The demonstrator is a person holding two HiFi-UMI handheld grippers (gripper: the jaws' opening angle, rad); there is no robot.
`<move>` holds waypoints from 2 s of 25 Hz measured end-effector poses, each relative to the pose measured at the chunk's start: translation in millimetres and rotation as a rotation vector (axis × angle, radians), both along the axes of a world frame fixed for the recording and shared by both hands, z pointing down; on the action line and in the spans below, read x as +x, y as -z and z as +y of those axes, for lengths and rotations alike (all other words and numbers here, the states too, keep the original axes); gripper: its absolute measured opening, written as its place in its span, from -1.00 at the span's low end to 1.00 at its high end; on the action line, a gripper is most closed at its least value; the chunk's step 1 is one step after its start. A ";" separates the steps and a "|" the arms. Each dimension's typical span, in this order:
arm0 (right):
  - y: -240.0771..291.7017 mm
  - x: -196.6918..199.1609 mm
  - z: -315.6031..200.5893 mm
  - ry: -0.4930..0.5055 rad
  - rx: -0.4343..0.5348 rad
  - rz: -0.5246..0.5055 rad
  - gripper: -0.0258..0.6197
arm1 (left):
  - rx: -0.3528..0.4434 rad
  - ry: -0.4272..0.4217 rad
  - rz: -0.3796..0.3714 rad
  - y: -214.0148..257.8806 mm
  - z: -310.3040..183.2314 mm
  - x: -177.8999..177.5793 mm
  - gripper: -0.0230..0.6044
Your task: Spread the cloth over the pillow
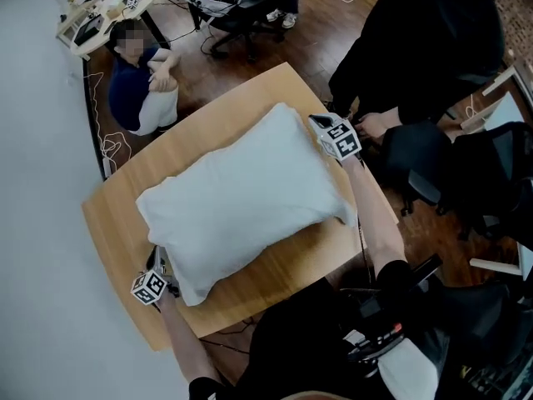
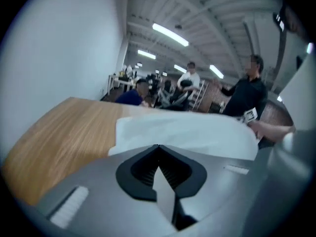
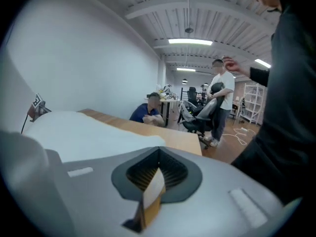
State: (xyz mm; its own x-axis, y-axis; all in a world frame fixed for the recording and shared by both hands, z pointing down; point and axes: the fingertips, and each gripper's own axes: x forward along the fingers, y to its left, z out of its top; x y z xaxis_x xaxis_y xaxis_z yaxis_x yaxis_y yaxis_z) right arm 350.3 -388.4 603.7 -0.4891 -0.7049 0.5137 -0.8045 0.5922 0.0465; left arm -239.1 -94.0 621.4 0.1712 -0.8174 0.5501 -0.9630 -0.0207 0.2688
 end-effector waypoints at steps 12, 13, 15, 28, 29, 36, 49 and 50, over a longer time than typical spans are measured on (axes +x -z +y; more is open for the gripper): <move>-69.8 -3.5 -92.4 -0.071 -0.136 0.068 -0.91 | 0.266 0.042 0.286 49.0 62.0 78.9 -0.92; -48.9 3.4 -86.5 -0.117 -0.092 0.028 -0.91 | 0.276 0.045 0.279 58.5 66.2 71.8 -0.92; 3.6 16.8 -57.4 -0.174 0.008 -0.045 -0.91 | 0.305 0.052 0.264 84.0 71.3 62.3 -0.92; 238.7 -178.4 289.3 0.092 0.214 -0.428 -0.91 | 0.769 -0.179 0.256 297.2 173.2 15.6 -0.51; 245.0 -180.3 304.9 0.097 0.218 -0.455 -0.91 | 0.798 -0.204 0.273 298.1 174.8 24.1 -0.51; 255.8 -193.7 362.2 0.120 0.229 -0.473 -0.92 | 0.903 -0.273 0.279 309.8 223.7 49.7 -0.51; 236.2 -227.6 439.3 0.113 0.188 -0.473 -0.92 | 0.987 -0.338 0.290 329.5 273.4 42.4 -0.53; 238.0 -228.9 442.8 0.124 0.196 -0.463 -0.92 | 0.991 -0.341 0.290 328.7 275.0 43.0 -0.54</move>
